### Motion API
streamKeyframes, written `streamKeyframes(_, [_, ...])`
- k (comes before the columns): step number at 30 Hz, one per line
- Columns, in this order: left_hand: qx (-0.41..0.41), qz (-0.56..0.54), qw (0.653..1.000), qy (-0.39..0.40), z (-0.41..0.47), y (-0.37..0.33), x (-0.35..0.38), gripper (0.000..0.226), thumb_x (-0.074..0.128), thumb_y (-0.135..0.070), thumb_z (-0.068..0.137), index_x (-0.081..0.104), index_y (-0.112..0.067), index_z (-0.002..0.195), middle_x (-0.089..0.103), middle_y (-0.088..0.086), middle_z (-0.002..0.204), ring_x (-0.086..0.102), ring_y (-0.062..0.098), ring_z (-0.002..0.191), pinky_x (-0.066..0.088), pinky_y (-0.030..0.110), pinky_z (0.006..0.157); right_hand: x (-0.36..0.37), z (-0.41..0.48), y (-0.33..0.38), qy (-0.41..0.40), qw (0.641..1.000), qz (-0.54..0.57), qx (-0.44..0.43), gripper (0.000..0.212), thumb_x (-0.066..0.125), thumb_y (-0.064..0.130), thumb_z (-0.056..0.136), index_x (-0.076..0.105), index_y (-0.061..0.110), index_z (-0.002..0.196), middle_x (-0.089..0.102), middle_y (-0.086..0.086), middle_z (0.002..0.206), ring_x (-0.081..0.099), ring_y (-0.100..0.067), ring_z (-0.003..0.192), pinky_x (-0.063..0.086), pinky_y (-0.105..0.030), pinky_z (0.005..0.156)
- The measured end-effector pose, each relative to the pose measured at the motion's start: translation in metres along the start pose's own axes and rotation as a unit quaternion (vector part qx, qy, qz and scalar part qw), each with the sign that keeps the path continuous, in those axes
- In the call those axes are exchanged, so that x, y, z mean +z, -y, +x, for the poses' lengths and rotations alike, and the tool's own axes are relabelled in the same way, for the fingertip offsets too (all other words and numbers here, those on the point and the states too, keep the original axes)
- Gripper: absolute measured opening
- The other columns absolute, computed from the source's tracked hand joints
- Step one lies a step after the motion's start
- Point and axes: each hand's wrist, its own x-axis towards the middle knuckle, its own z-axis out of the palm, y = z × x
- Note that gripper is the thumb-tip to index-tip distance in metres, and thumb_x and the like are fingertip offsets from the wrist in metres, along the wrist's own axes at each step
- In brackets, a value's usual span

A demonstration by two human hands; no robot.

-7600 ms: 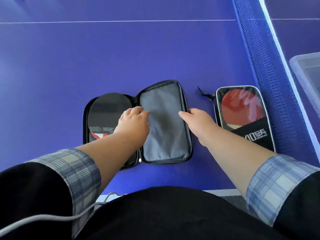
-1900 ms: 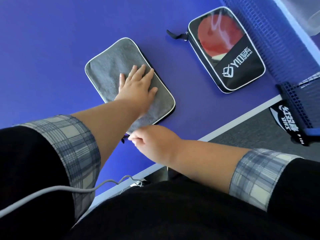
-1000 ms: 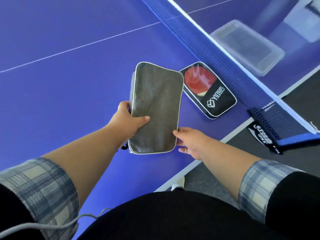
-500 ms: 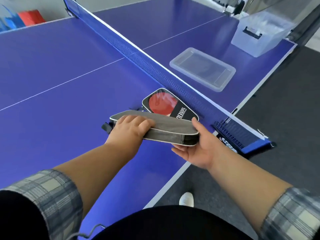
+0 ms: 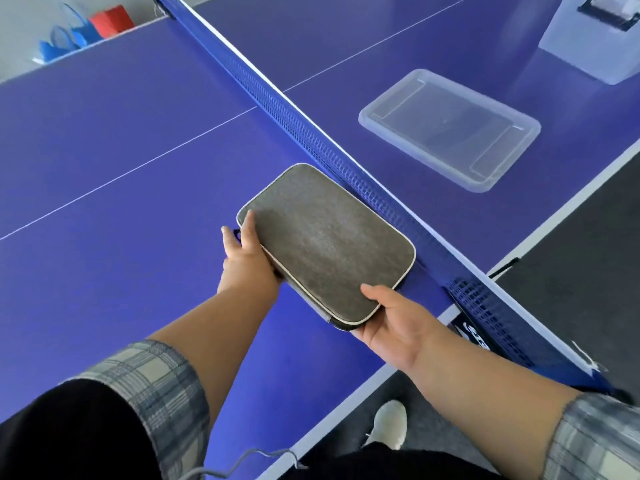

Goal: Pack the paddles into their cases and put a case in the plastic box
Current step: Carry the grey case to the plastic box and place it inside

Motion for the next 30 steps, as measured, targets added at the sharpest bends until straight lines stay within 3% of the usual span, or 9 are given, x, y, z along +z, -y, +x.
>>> streamKeyframes(4, [-0.018, -0.052, 0.993, 0.105, 0.042, -0.001, 0.018, 0.095, 0.053, -0.009, 0.089, -0.007, -0.048, 0.151, 0.047, -0.003, 0.132, 0.062, 0.026, 0.090, 0.052, 0.038, 0.068, -0.005, 0.029, 0.005, -0.009, 0.999, 0.009, -0.038, 0.049, 0.053, -0.006, 0.095, 0.054, 0.016, 0.138, 0.070, -0.014, 0.127, 0.068, -0.033, 0.115, 0.054, -0.053, 0.096])
streamKeyframes(9, [-0.003, -0.130, 0.986, 0.104, 0.069, -0.004, 0.022, 0.054, 0.033, -0.021, 0.081, 0.048, -0.045, 0.128, 0.059, -0.018, 0.088, 0.054, 0.021, 0.057, 0.046, 0.030, 0.049, -0.018, 0.041, 0.003, -0.062, 0.998, -0.017, -0.021, 0.038, 0.062, 0.005, 0.096, 0.058, 0.015, 0.132, 0.070, -0.009, 0.127, 0.070, -0.026, 0.112, 0.058, -0.048, 0.091])
streamKeyframes(12, [-0.029, -0.101, 0.992, 0.063, 0.077, -0.009, 0.023, 0.045, 0.037, -0.040, 0.088, 0.052, -0.033, 0.130, 0.056, -0.004, 0.114, 0.063, 0.026, 0.084, 0.055, 0.035, 0.059, -0.020, 0.033, 0.003, -0.213, 0.954, -0.207, -0.033, 0.036, 0.077, 0.029, 0.087, 0.059, 0.018, 0.115, 0.070, -0.003, 0.120, 0.073, -0.021, 0.096, 0.062, -0.039, 0.074])
streamKeyframes(15, [-0.022, -0.061, 0.998, 0.019, 0.104, -0.019, 0.022, 0.057, 0.045, -0.062, 0.086, 0.052, -0.027, 0.131, 0.044, 0.006, 0.137, 0.044, 0.030, 0.123, 0.052, 0.050, 0.087, -0.023, 0.029, 0.002, -0.341, 0.883, -0.321, -0.036, 0.069, 0.080, 0.061, 0.068, 0.048, 0.028, 0.120, 0.062, 0.002, 0.105, 0.068, -0.016, 0.093, 0.062, -0.033, 0.063])
streamKeyframes(17, [-0.003, -0.050, 0.996, 0.074, 0.130, -0.033, 0.022, 0.071, 0.045, -0.069, 0.084, 0.043, -0.026, 0.141, 0.045, 0.006, 0.140, 0.050, 0.032, 0.121, 0.052, 0.052, 0.089, -0.023, 0.035, 0.002, -0.375, 0.882, -0.282, -0.042, 0.082, 0.073, 0.074, 0.062, 0.045, 0.033, 0.127, 0.061, 0.002, 0.104, 0.066, -0.017, 0.096, 0.063, -0.037, 0.071])
streamKeyframes(20, [-0.010, 0.000, 0.982, 0.189, 0.155, -0.050, 0.026, 0.073, 0.037, -0.080, 0.080, 0.050, -0.025, 0.127, 0.057, 0.004, 0.116, 0.064, 0.034, 0.091, 0.058, 0.044, 0.064, -0.020, 0.052, 0.006, -0.380, 0.909, -0.166, -0.048, 0.079, 0.068, 0.081, 0.065, 0.054, 0.030, 0.124, 0.065, 0.002, 0.112, 0.067, -0.022, 0.099, 0.059, -0.046, 0.087])
streamKeyframes(25, [-0.071, -0.084, 0.963, 0.245, 0.161, -0.040, 0.021, 0.065, 0.062, -0.078, 0.071, 0.064, -0.020, 0.101, 0.064, 0.007, 0.092, 0.069, 0.034, 0.083, 0.059, 0.042, 0.067, -0.020, 0.058, 0.006, -0.320, 0.944, -0.021, -0.081, 0.055, 0.082, 0.056, 0.072, 0.068, 0.025, 0.114, 0.075, -0.003, 0.113, 0.071, -0.028, 0.104, 0.056, -0.049, 0.095])
streamKeyframes(28, [-0.136, -0.213, 0.899, 0.358, 0.145, -0.016, 0.009, 0.065, 0.081, -0.059, 0.066, 0.069, -0.008, 0.104, 0.075, 0.014, 0.082, 0.072, 0.031, 0.064, 0.056, 0.035, 0.056, -0.020, 0.043, 0.001, -0.275, 0.958, 0.007, -0.084, 0.047, 0.079, 0.043, 0.081, 0.070, 0.018, 0.120, 0.078, -0.007, 0.108, 0.074, -0.029, 0.101, 0.053, -0.049, 0.099])
streamKeyframes(30, [-0.147, -0.276, 0.858, 0.408, 0.131, -0.003, -0.002, 0.070, 0.081, -0.048, 0.061, 0.067, -0.003, 0.112, 0.077, 0.017, 0.094, 0.075, 0.034, 0.076, 0.056, 0.038, 0.067, -0.017, 0.031, -0.004, -0.255, 0.963, 0.013, -0.083, 0.041, 0.074, 0.041, 0.087, 0.071, 0.016, 0.119, 0.078, -0.009, 0.109, 0.074, -0.031, 0.100, 0.052, -0.053, 0.100])
